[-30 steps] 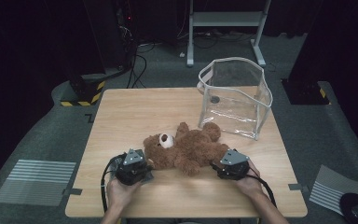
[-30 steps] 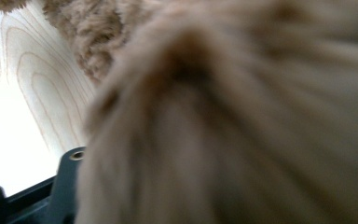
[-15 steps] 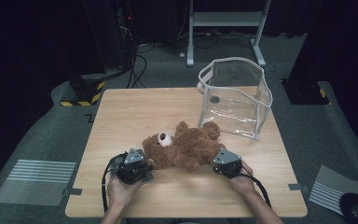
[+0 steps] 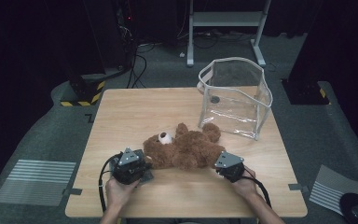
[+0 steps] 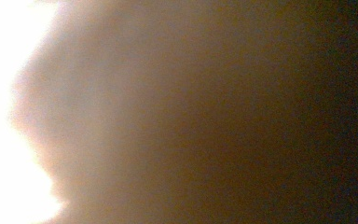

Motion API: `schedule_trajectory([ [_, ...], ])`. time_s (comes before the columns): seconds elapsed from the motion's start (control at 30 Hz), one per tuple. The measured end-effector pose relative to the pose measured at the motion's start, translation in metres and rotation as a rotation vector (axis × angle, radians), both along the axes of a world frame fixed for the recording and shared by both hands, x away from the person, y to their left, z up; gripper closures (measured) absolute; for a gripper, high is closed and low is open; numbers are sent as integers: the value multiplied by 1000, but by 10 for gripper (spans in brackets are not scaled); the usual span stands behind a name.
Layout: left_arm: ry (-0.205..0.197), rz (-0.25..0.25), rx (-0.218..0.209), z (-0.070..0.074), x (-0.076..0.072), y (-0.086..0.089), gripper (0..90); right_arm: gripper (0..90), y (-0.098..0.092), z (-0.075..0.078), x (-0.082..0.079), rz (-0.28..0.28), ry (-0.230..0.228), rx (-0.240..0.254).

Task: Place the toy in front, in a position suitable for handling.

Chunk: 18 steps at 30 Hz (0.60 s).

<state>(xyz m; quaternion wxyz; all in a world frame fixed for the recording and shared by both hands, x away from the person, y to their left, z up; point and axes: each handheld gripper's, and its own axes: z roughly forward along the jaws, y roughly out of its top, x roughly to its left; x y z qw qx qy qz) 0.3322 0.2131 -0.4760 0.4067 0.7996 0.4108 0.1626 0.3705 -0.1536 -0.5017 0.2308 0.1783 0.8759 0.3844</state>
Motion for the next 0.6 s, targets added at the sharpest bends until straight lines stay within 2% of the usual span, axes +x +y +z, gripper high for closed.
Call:
schedule_trajectory([
  [0.03,-6,7,10,-1,0,-1,664,898,-1,1,-1,6,10,10],
  [0.07,-23,8,38,-2,-1,-3,598,898,-1,2,-1,5,19,18],
  [0.17,-92,9,173,-7,-8,-13,408,899,-1,5,-2,13,32,25],
  [0.2,-113,17,214,-9,-9,-15,380,899,0,6,-2,15,35,25],
  [0.27,-136,45,252,-11,-8,-18,346,900,-1,7,-2,19,41,27],
  [0.37,-152,92,255,-11,-3,-17,335,899,-1,8,-3,25,50,34],
  [0.43,-152,95,256,-10,0,-18,353,900,-1,10,-4,30,50,33],
  [0.5,-161,71,263,-8,1,-22,449,900,-1,11,-6,35,51,36],
  [0.6,-137,27,249,-3,3,-24,654,900,-1,14,-7,43,50,41],
])
